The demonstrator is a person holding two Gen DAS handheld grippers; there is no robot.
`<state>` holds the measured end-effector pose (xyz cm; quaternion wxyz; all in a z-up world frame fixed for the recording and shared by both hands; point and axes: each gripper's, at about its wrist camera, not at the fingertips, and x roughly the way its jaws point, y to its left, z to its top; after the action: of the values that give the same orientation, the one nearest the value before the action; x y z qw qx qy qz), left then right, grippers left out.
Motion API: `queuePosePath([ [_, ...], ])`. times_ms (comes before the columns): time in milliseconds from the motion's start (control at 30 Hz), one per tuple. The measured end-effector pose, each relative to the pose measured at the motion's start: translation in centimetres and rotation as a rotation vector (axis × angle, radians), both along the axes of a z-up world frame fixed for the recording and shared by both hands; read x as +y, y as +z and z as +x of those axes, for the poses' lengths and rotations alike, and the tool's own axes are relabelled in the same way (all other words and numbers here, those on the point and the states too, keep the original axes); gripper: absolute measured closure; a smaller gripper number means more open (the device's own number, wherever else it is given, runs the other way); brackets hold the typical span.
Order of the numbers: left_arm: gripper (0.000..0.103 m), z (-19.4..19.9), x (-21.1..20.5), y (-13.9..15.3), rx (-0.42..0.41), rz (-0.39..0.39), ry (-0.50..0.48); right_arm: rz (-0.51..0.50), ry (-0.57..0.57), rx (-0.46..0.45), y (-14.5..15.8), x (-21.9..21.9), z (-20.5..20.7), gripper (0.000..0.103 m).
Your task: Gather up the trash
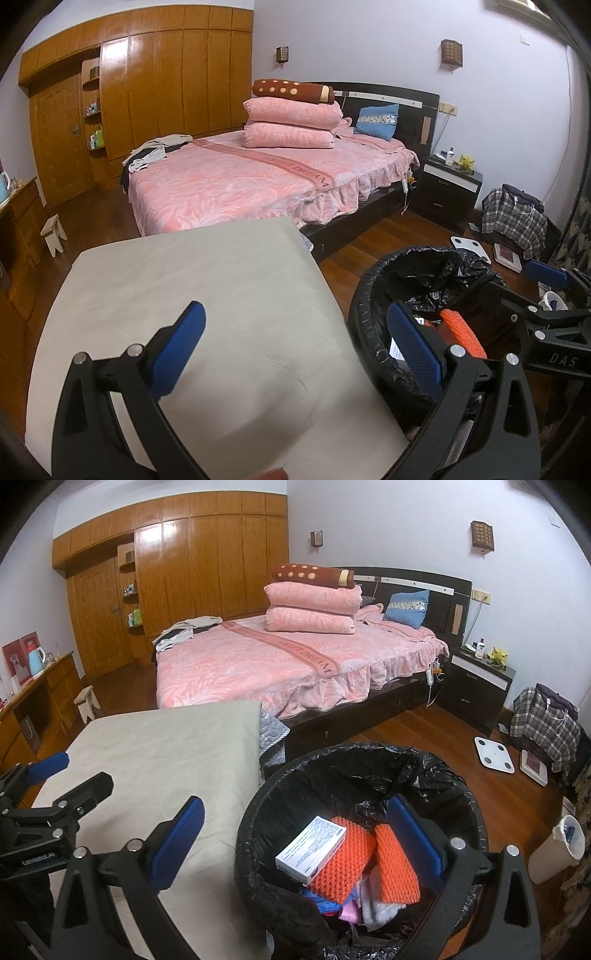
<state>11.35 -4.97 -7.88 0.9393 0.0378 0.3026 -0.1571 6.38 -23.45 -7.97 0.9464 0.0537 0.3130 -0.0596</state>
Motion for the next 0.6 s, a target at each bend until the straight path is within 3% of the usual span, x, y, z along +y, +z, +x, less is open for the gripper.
queuePosePath([
  [600, 0.007, 0.26, 0.53, -0.11, 0.0, 0.003, 0.006, -0.001, -0.004, 0.0, 0.09, -0.29, 0.33, 0.006],
])
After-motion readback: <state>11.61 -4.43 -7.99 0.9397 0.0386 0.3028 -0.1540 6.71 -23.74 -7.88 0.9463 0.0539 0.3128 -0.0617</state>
